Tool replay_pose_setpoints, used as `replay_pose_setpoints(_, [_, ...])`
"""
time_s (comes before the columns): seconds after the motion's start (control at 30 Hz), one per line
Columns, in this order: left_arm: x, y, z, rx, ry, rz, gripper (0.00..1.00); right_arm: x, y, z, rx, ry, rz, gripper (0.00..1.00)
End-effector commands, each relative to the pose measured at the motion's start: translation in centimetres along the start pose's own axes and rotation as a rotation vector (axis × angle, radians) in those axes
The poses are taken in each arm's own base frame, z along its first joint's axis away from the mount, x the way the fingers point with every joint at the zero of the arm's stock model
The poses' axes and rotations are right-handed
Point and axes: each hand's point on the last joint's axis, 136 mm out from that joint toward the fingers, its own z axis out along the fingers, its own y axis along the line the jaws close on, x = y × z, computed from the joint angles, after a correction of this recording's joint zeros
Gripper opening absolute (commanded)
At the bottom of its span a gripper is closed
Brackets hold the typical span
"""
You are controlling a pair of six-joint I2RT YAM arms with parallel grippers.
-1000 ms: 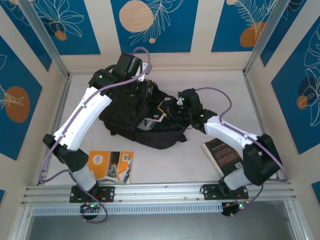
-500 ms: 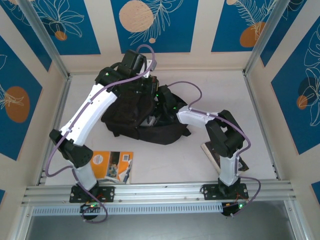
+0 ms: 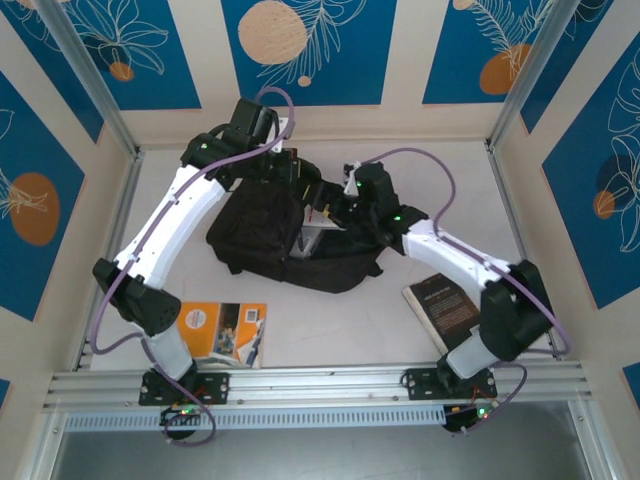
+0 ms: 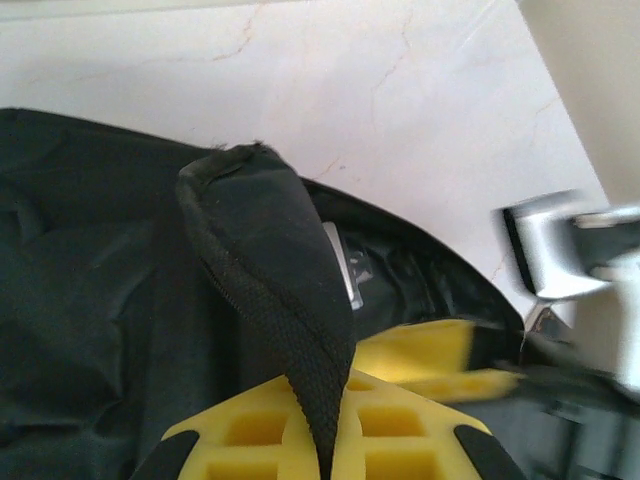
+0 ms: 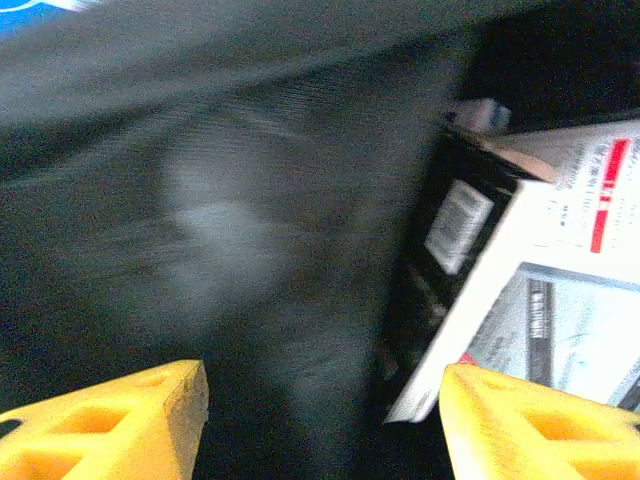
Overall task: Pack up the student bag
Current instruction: Place the book in the student bag, then close the student bag at the center of the table.
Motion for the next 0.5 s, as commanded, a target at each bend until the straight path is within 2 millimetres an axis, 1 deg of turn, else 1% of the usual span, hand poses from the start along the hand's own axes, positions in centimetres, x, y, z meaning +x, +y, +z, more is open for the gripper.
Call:
replay_pose_setpoints(0.0, [-1.9,0.2,-1.3,0.002,-0.103,-0.015,0.0,1.2,-1.9,-2.7,0.107,0.048,-0.062,0.62])
replay_pose_setpoints(0.07, [-1.1,0.3,-0.2,0.008,-0.071,-0.025,0.0,1.5,-2.7,-4.7,0.186,0.044,-0.103,0.6])
replay_pose_setpoints(0.13, [-0.1,0.4,1.0,0.016,-0.03,-0.041,0.0,1.8,-3.5,-6.8,0.274,0.033,-0.181,0.57])
replay_pose_setpoints(0.2, [1.1,0.3,2.4,0.023,0.011,-0.053,0.0,2.3,-4.1,-8.9,0.326,0.024,-0.239,0.54])
replay_pose_setpoints(0.27, [2.3,-0.1,3.6,0.03,0.049,-0.055,0.0,3.1,-5.2,-11.1,0.37,0.026,-0.234,0.48])
replay_pose_setpoints(0.3, [2.8,-0.3,4.1,0.034,0.066,-0.053,0.0,3.6,-5.4,-11.9,0.373,0.034,-0.223,0.47])
replay_pose_setpoints(0.33, [3.4,-0.7,4.6,0.041,0.083,-0.053,0.05,4.2,-5.7,-12.8,0.374,0.043,-0.21,0.46])
replay_pose_setpoints(0.4, [4.0,-1.3,5.1,0.059,0.108,-0.056,0.2,5.4,-6.4,-14.1,0.386,0.058,-0.202,0.46])
replay_pose_setpoints(0.47, [4.1,-2.0,4.8,0.1,0.115,-0.062,0.4,6.1,-7.3,-15.5,0.414,0.061,-0.208,0.46])
